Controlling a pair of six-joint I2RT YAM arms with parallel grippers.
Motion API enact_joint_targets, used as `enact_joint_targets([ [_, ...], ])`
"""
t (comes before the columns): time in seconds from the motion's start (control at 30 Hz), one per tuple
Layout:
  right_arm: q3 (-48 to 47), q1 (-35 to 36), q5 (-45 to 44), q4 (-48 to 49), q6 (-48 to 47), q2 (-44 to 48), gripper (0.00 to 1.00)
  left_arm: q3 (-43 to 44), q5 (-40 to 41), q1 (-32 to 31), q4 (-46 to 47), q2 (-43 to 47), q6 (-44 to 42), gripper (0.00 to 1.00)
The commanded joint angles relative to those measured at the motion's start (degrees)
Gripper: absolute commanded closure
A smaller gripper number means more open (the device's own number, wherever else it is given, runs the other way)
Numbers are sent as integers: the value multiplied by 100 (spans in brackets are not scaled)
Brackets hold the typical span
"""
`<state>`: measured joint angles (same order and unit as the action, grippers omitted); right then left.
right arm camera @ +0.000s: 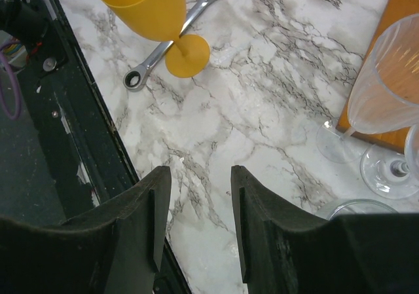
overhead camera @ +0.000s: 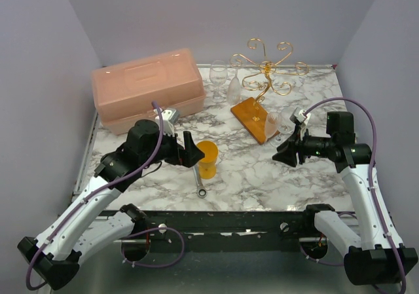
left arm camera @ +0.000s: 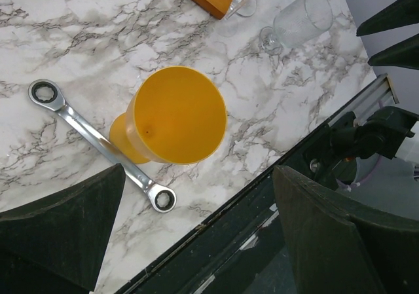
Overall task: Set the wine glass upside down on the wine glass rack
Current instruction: Pick up the wine glass at the center of the board.
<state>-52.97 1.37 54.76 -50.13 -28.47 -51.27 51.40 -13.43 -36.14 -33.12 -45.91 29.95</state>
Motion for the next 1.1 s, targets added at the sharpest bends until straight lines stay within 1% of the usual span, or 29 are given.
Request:
enact_joint_targets([
  [0.0, 96, -54, 169, 131, 43, 96, 52, 221, 159, -69, -93, -39, -69, 1],
  [0.23, 98, -56, 190, 151, 34, 74, 52, 368, 141, -95, -121, -261, -95, 1],
  [0.4, 110, -57, 200, 140, 34, 114, 52, 464, 268, -108, -222, -448, -117, 7],
  [0.47, 120, -57, 206, 140, 34, 116, 51, 546, 342, -118, -309, -559, -151, 12],
  [0.57, 112, -57, 217, 137, 34, 113, 52, 663, 427, -138, -444, -777, -219, 24],
  [0.7, 103, -57, 230, 135, 34, 108, 52, 768, 376, -160, -581, -1202, -394, 34],
  [0.83, 96, -53, 244, 124, 21, 122, 52, 875, 560, -177, -710, -1602, -562, 50],
  [0.97, 111, -56, 234, 121, 25, 136, 52, 983, 808, -187, -824, -1893, -665, 56],
  [1.07, 111, -58, 228, 121, 17, 129, 51, 1013, 842, -192, -845, -2036, -708, 61],
])
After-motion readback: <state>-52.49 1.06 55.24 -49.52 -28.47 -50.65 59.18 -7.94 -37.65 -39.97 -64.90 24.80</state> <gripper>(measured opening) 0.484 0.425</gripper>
